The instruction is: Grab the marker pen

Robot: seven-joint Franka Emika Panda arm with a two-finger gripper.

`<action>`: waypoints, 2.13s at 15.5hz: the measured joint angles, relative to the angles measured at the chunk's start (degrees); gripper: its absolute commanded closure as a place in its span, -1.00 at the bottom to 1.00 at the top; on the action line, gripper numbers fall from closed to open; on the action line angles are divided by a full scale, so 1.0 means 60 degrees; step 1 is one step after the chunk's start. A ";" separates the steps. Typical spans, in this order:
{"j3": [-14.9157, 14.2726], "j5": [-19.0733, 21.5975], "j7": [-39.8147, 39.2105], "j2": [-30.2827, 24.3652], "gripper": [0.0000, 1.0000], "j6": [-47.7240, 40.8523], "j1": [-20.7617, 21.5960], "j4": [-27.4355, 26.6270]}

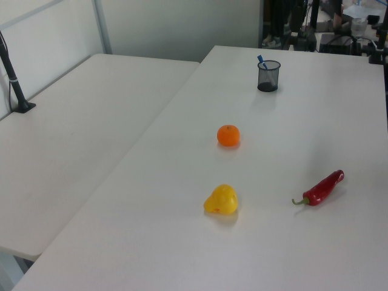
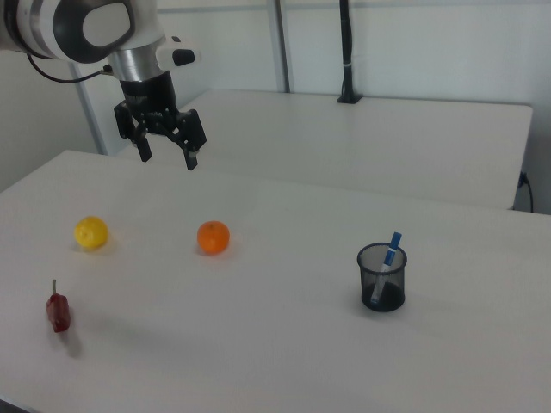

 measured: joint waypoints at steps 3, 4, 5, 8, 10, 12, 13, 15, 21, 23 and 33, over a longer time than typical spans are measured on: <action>-0.0004 0.0000 0.0000 0.0000 -1.00 0.0000 0.0000 0.0000; -0.0009 0.0000 0.0000 0.0000 -1.00 0.0000 0.0000 -0.0001; -0.0012 0.0000 0.0000 0.0000 -1.00 0.0000 0.0000 -0.0002; -0.0014 0.0000 0.0000 0.0000 -1.00 0.0000 0.0000 -0.0002; -0.0015 0.0000 0.0000 0.0000 -1.00 0.0000 0.0000 -0.0005; -0.0023 0.0000 -0.0031 0.0000 -1.00 0.0000 -0.0001 -0.0015; -0.0030 0.0000 -0.0041 0.0000 -1.00 0.0000 -0.0002 -0.0022; -0.0042 0.0000 -0.0059 0.0000 -1.00 0.0000 -0.0003 -0.0038; -0.0075 0.0000 -0.0071 0.0005 -1.00 0.0000 -0.0078 -0.0100; -0.0093 0.0000 -0.0071 0.0027 -1.00 0.0241 -0.0200 -0.0114; -0.0134 -0.0254 -0.0071 0.0292 -1.00 0.2070 -0.1153 -0.0142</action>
